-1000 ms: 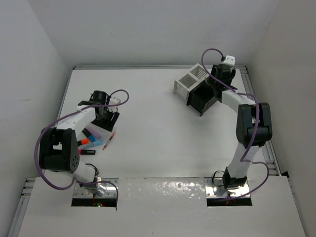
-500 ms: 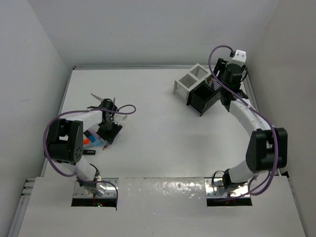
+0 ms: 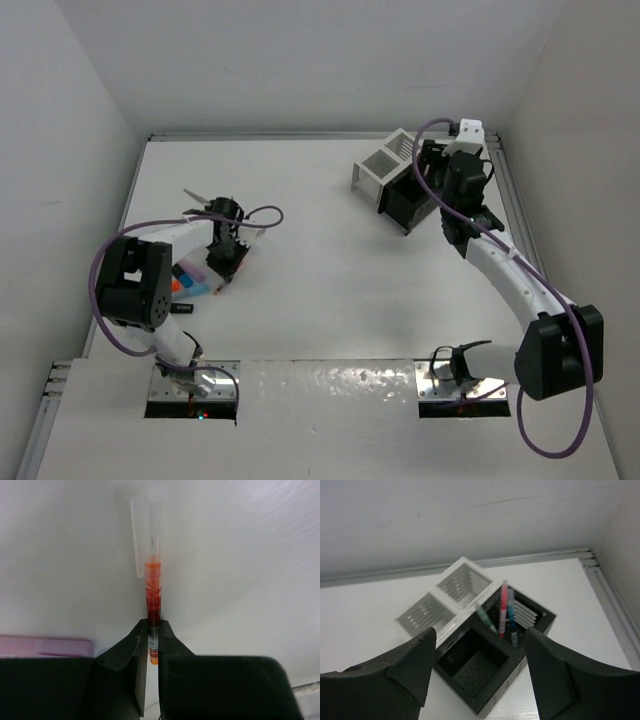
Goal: Sort the stationery into containers
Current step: Pick up the pen from the center of the board, then place the pen in the storage box, then pick up the pen from the center of the board.
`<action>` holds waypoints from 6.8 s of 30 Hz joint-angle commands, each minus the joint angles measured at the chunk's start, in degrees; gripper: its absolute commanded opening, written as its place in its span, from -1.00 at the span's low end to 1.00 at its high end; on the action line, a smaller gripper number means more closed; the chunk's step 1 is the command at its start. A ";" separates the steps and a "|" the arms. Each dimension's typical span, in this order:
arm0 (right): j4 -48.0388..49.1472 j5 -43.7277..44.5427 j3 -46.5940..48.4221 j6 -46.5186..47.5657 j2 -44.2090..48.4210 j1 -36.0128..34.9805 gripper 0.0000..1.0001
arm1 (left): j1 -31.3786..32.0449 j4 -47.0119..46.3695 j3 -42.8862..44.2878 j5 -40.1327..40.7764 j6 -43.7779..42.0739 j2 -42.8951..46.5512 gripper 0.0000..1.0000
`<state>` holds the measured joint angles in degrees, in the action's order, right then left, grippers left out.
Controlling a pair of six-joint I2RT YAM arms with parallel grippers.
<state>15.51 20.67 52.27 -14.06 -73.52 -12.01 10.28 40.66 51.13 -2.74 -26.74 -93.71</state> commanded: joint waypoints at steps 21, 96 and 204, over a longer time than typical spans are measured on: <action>11.91 -25.86 13.91 -22.67 -16.92 -27.01 0.35 | 9.05 -0.94 30.86 -19.76 12.68 8.63 -1.00; -2.50 -4.76 11.02 1.66 -12.19 -3.96 -0.55 | -23.11 -1.47 13.46 -0.85 14.35 10.04 -0.65; -14.81 -2.38 -8.59 -9.39 3.99 -24.99 0.12 | -15.91 6.35 16.00 -26.50 -58.45 -5.35 -1.00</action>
<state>-0.69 18.79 40.60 -21.47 -72.10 -37.65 -6.63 45.04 62.65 -17.19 -92.38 -101.06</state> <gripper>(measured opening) 0.559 0.258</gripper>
